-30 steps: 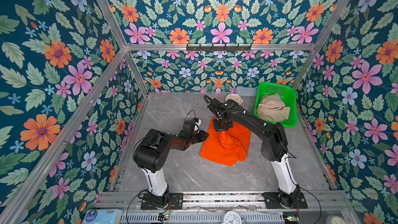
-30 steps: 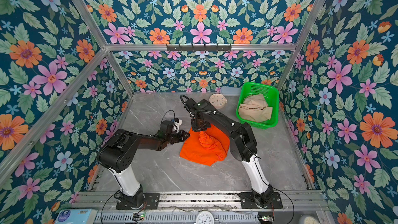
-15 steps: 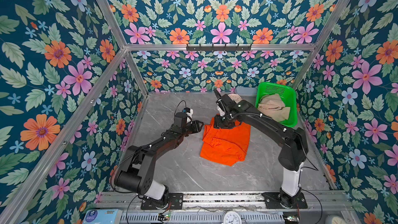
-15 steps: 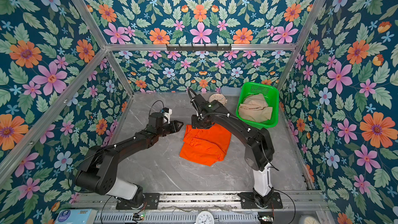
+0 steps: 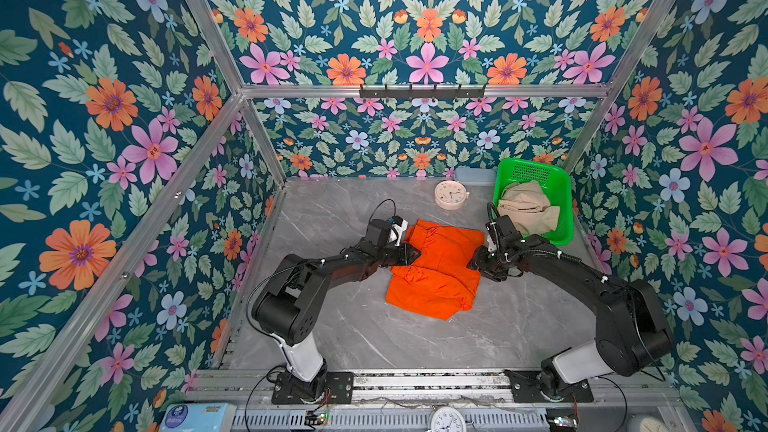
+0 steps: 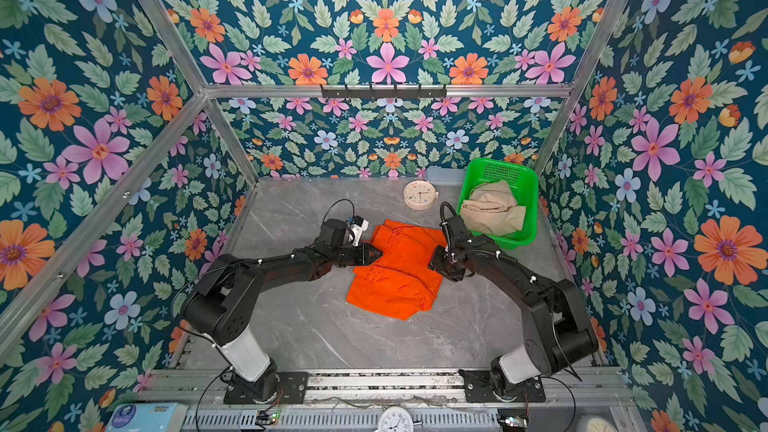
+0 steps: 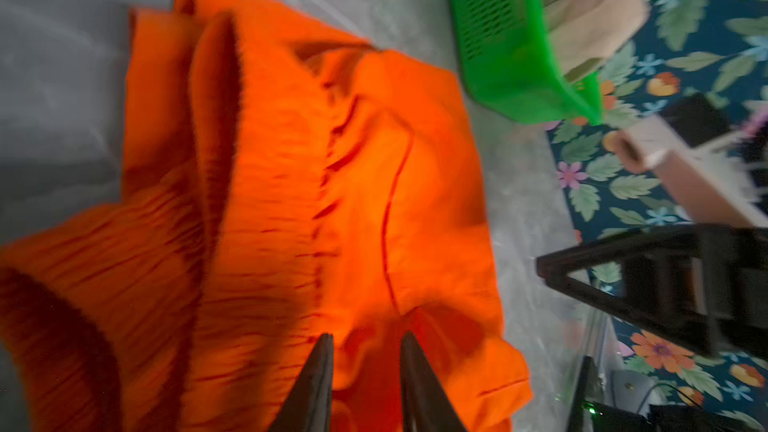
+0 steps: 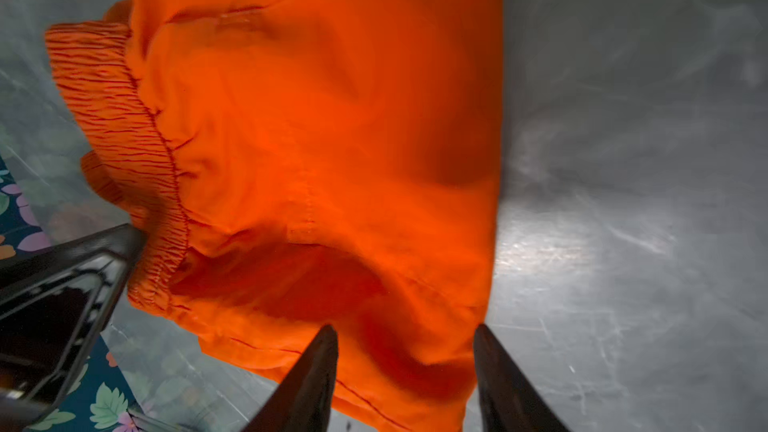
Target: Fold and stack the shorts
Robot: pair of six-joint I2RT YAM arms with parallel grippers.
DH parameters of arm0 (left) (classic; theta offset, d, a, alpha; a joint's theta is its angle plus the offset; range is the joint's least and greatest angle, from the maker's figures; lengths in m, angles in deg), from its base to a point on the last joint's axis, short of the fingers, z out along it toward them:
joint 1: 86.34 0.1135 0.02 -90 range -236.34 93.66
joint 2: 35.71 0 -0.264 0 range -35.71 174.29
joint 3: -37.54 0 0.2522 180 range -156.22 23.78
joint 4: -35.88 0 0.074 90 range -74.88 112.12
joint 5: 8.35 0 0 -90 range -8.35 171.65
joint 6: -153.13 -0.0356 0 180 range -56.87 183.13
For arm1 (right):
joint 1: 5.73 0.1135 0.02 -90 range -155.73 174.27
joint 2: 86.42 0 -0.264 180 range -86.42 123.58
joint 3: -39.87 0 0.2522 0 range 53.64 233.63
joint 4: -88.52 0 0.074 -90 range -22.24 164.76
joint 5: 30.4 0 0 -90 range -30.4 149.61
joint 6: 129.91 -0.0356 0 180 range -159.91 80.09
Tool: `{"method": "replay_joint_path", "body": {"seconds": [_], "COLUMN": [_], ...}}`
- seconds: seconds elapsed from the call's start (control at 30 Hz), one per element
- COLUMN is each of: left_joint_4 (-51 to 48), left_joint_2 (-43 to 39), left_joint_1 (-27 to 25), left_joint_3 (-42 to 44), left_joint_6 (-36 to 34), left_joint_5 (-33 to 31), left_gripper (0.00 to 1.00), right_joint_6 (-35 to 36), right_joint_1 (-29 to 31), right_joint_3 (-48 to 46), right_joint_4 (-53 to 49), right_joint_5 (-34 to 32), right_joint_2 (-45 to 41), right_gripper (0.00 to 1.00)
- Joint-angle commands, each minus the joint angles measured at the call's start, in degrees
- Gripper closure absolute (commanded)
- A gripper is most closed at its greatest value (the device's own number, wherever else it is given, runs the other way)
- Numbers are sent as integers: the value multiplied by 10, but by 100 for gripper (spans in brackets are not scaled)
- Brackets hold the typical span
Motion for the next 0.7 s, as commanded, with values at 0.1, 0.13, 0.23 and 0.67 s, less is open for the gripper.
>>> {"method": "replay_joint_path", "body": {"seconds": [0.1, 0.13, 0.23, 0.67], "left_joint_4": [-34, -43, -81, -234], "left_joint_2": [35, 29, 5, 41], "left_joint_1": [33, 42, 64, 243], "left_joint_3": [17, 23, 33, -80], "left_joint_6": [-21, -29, -61, -205], "left_joint_5": [-45, -54, -90, -261], "left_gripper": [71, 70, 69, 62], "right_joint_6": [-15, -16, -19, -14], "right_joint_1": [-4, -1, 18, 78], "right_joint_3": [-35, -37, -28, 68], "right_joint_4": [51, 60, 80, 104], "right_joint_5": [8, 17, 22, 42], "right_joint_2": [13, 20, 40, 118], "right_gripper": [47, 47, 48, 48]}}
